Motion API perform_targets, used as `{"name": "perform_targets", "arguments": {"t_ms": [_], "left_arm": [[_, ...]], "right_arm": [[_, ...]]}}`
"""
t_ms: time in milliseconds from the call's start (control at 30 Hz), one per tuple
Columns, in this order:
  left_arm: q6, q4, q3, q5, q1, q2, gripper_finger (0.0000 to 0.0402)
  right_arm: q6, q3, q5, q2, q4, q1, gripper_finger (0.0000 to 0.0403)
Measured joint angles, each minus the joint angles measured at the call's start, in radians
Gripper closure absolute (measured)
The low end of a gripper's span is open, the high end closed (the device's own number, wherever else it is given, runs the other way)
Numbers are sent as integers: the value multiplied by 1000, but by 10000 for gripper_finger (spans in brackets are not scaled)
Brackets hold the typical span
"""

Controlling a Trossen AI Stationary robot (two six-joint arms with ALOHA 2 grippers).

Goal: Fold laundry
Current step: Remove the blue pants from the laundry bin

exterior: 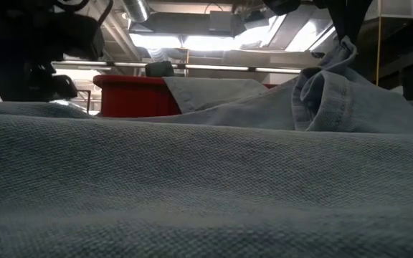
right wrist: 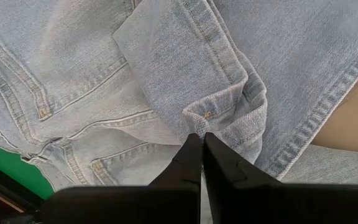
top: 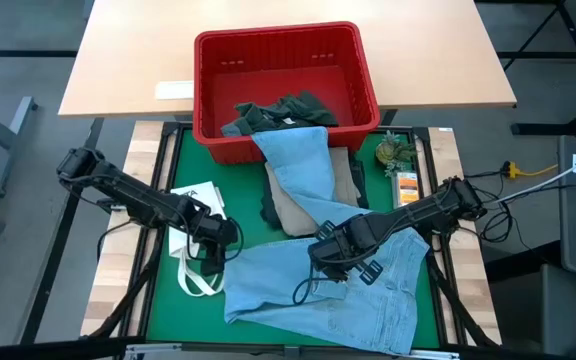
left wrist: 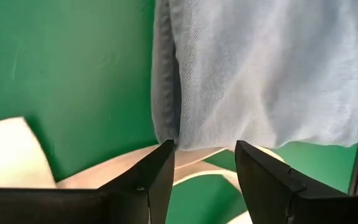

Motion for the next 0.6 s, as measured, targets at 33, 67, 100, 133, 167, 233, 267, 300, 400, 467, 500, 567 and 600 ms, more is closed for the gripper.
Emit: {"name": "perform_targets", "arguments": {"t_ms": [33, 67, 100, 133, 167, 233, 267, 300, 400, 467, 500, 567, 600], "left_arm": [[0, 0, 5, 0, -3, -4, 241], [0, -1, 10, 0, -8, -8, 243], [0, 0, 21, -1, -12, -13, 244], [0, 7, 32, 0, -16, -16, 245], [-2, 17, 43, 1, -22, -16, 246], [-25, 39, 58, 1, -36, -16, 246], [-46, 68, 62, -2, -44, -16, 246], [-67, 113, 64, -3, -52, -16, 246], [-103, 186, 66, -6, -80, -16, 246], [-111, 219, 66, -11, -104, -16, 246], [-117, 230, 66, -15, -117, -16, 246], [-141, 249, 66, -60, -146, -12, 246], [-157, 257, 66, -104, -165, -10, 247]], "right_arm": [[0, 0, 0, 0, 1, 0, 400], [0, 0, 0, 0, 1, 0, 400], [0, 0, 0, 0, 1, 0, 400], [0, 0, 0, 0, 2, 0, 400], [0, 0, 0, 0, 3, 0, 400], [0, 0, 0, 0, 4, 0, 400], [0, 0, 0, 0, 4, 0, 400], [0, 0, 0, 0, 4, 0, 400], [0, 0, 0, 0, 4, 0, 400], [0, 0, 0, 0, 4, 0, 400], [0, 0, 0, 0, 4, 0, 400], [0, 0, 0, 0, 4, 0, 400], [0, 0, 0, 0, 4, 0, 400]]}}
